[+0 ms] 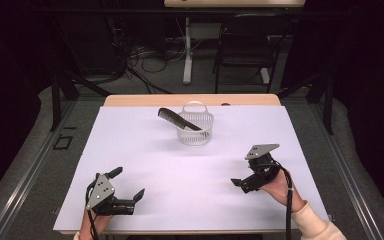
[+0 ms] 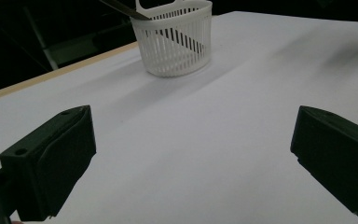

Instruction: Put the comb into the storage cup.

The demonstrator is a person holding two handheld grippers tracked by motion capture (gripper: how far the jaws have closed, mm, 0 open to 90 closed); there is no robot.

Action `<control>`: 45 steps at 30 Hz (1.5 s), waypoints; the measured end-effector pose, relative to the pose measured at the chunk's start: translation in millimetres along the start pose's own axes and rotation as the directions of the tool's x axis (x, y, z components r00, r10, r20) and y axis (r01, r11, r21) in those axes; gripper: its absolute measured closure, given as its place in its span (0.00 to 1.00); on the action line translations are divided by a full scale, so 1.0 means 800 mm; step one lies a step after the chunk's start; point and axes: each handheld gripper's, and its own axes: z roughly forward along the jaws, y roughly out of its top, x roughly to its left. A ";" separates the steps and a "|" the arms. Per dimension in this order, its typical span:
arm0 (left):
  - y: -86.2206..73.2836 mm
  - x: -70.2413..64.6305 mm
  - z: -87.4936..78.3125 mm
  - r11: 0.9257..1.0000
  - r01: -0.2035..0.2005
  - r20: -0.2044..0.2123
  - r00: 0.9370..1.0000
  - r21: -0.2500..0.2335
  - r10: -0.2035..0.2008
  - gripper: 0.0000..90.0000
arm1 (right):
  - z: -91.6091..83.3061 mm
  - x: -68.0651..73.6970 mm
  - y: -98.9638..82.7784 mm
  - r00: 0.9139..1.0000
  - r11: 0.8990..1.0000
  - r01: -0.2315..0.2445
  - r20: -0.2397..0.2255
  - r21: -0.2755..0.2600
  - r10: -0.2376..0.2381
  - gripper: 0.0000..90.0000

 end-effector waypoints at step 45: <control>0.000 0.000 -0.001 1.000 0.000 -0.001 1.000 -0.001 0.000 0.00 | -0.027 0.016 -0.062 0.999 0.989 -0.028 0.021 -0.143 0.032 0.00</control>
